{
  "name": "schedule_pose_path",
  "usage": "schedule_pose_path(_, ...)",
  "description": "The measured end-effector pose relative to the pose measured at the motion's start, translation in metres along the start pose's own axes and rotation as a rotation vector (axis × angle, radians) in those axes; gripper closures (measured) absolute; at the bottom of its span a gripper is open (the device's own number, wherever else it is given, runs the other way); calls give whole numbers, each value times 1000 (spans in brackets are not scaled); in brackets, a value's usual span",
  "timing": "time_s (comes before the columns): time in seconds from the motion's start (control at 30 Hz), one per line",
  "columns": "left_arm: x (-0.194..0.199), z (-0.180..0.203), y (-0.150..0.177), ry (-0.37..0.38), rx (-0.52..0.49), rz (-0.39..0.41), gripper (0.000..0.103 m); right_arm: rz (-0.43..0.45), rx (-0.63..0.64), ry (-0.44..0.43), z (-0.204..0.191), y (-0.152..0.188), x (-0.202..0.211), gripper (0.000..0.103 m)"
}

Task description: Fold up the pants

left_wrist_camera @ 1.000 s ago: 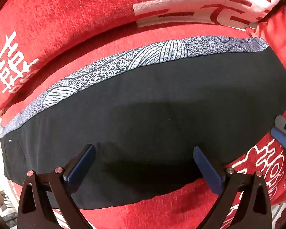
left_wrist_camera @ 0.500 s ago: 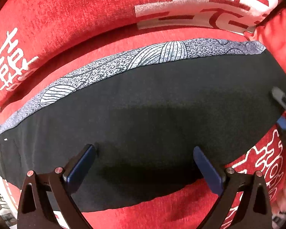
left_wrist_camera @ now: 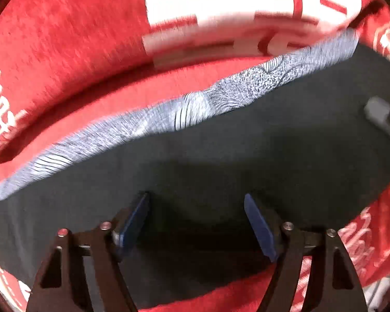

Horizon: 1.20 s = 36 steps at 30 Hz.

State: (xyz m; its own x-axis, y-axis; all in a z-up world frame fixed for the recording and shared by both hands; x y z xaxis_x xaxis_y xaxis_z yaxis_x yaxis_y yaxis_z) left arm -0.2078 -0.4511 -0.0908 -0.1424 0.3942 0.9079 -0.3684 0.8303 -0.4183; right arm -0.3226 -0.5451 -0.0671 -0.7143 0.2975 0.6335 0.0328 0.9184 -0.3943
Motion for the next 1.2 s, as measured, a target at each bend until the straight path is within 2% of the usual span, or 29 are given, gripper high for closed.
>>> schedule_pose_path(0.07,2,1,2,8,-2,37,26,2,66,14,-16,2,0,89)
schedule_pose_path(0.17,2,-6,3,64,15,25,26,3,119,18,-34,3,-3,89)
schedule_pose_path(0.27,14,-20,3,109,18,-2,26,9,186,34,-59,6,-2,89)
schedule_pose_path(0.37,38,-50,7,123,56,17,25,9,281,59,-90,16,1,89)
schedule_pose_path(0.43,54,-72,13,119,64,40,9,6,364,84,-115,28,-1,89)
schedule_pose_path(0.47,64,-88,16,109,69,59,9,3,405,96,-127,36,-3,89)
schedule_pose_path(0.67,90,-192,47,58,114,37,9,-63,620,158,-197,104,-39,88)
schedule_pose_path(0.77,95,-247,70,1,156,16,9,-131,748,220,-224,156,-71,81)
schedule_pose_path(0.83,96,-279,86,-24,185,3,9,-192,837,289,-230,197,-98,74)
schedule_pose_path(0.9,95,-306,101,-53,208,-14,9,-264,952,394,-231,238,-129,61)
schedule_pose_path(0.93,94,-320,110,-67,220,-26,9,-281,1034,469,-232,256,-139,59)
schedule_pose_path(1.0,94,-339,123,-82,240,-41,9,-256,1166,540,-240,277,-141,51)
schedule_pose_path(1.07,97,-351,132,-82,256,-47,9,-262,1189,483,-254,293,-130,46)
schedule_pose_path(1.13,106,-357,136,-72,264,-45,9,-303,1146,396,-263,299,-115,44)
schedule_pose_path(1.2,113,-357,129,-51,265,-25,9,-341,955,285,-261,284,-98,44)
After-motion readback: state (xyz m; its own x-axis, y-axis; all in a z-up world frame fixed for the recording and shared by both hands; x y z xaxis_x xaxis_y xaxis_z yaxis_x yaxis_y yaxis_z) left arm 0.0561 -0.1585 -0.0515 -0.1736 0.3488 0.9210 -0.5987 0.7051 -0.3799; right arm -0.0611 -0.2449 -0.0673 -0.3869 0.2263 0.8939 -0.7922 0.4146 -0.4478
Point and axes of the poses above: each gripper's, at about its wrist camera, not at the fingertips, and x roughly against the way its jaws point, z to its right, y to its underside, the point moved 5 cm from there along -x, roughly the way its jaws point, and after that the axes turned 8 degrees about z, right-handed, at the moved point
